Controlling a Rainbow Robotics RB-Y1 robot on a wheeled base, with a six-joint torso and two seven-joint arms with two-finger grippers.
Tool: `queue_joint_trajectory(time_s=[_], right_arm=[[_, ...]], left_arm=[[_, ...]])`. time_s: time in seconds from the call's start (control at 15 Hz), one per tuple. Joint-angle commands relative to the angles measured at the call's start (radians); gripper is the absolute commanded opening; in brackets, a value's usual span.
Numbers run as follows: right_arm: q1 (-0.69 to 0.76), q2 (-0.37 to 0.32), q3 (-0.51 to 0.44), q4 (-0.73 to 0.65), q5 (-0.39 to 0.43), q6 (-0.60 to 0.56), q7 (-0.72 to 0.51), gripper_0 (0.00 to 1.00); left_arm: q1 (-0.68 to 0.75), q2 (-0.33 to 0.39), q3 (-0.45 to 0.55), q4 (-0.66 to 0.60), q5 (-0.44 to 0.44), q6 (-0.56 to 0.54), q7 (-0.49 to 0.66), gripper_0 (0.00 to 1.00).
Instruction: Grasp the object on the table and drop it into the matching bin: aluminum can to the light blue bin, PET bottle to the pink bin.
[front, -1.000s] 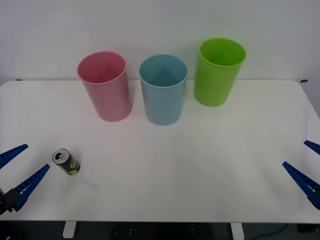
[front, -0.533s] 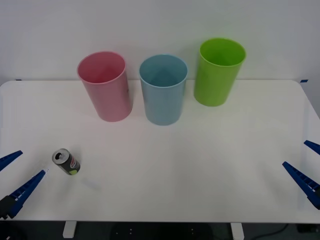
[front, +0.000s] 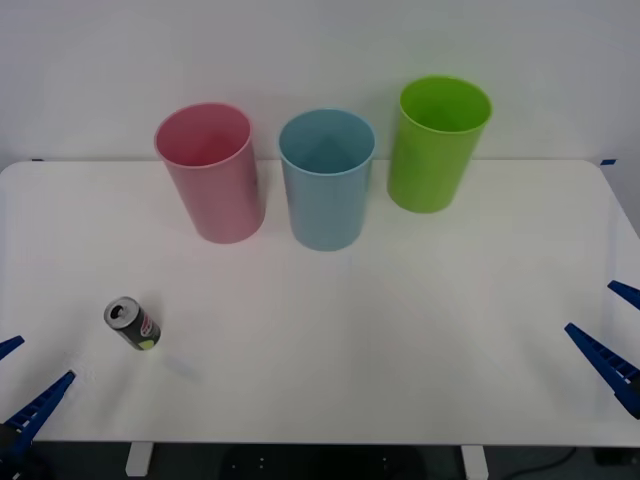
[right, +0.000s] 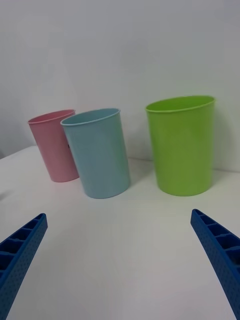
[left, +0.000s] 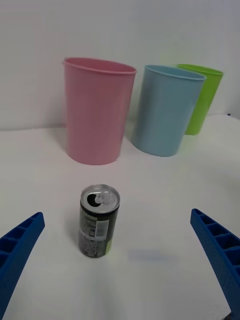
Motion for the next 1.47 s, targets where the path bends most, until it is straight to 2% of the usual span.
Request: queue_joint_trajectory(time_s=[0.07, 0.47, 0.73, 1.2, 1.47], right_arm=[[0.0, 0.0, 0.0, 0.0, 0.0, 0.0, 0.0, 1.0], [0.0, 0.0, 0.0, 0.0, 0.0, 0.0, 0.0, 1.0], [0.0, 0.0, 0.0, 0.0, 0.0, 0.0, 0.0, 1.0], [0.0, 0.0, 0.0, 0.0, 0.0, 0.0, 0.0, 1.0], [0.0, 0.0, 0.0, 0.0, 0.0, 0.0, 0.0, 1.0]], left_arm=[[0.026, 0.0, -0.004, 0.005, -0.014, 0.029, -0.02, 1.0], [0.052, -0.009, -0.067, 0.017, -0.014, 0.15, -0.058, 1.0], [0.003, -0.045, -0.076, 0.069, -0.04, 0.159, -0.077, 1.0], [-0.08, -0.043, -0.114, 0.158, -0.071, 0.184, -0.126, 1.0], [-0.154, -0.06, -0.14, 0.256, -0.063, 0.195, -0.244, 1.0]])
